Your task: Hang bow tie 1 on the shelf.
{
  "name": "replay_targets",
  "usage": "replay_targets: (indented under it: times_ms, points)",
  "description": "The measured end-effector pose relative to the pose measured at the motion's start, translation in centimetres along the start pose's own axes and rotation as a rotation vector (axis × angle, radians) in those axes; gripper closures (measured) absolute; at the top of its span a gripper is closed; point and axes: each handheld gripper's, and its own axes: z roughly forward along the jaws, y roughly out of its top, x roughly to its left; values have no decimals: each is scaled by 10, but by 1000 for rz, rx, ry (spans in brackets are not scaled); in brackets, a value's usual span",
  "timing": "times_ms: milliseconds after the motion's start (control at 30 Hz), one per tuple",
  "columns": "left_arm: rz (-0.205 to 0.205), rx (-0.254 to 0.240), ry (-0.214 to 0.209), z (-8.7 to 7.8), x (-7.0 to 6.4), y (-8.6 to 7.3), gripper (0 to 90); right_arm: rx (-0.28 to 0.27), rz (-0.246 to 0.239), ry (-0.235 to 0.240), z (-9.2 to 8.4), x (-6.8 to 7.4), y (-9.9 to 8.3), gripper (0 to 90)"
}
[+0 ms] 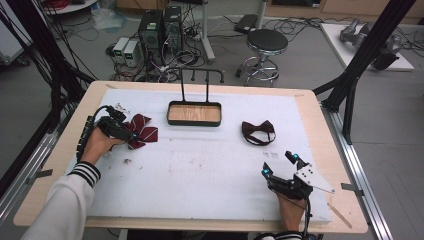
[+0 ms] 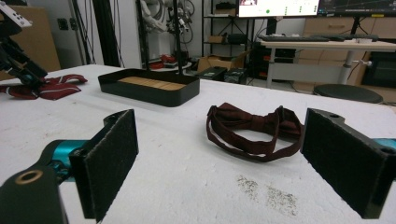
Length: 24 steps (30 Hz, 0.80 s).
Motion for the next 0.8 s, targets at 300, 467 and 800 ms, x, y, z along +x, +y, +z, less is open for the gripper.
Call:
replay_targets:
  times_ms: [300,467,800]
  points:
    - [-32,27,-36,2,1,0,480,-1,-1,-1,0,0,0,105]
    - [-62,38,-46,1,0,1,564,-1,1,0,0,0,0,105]
    - [-109,63,-34,1,-2,3,642,-1,8,0,-1,1,0,104]
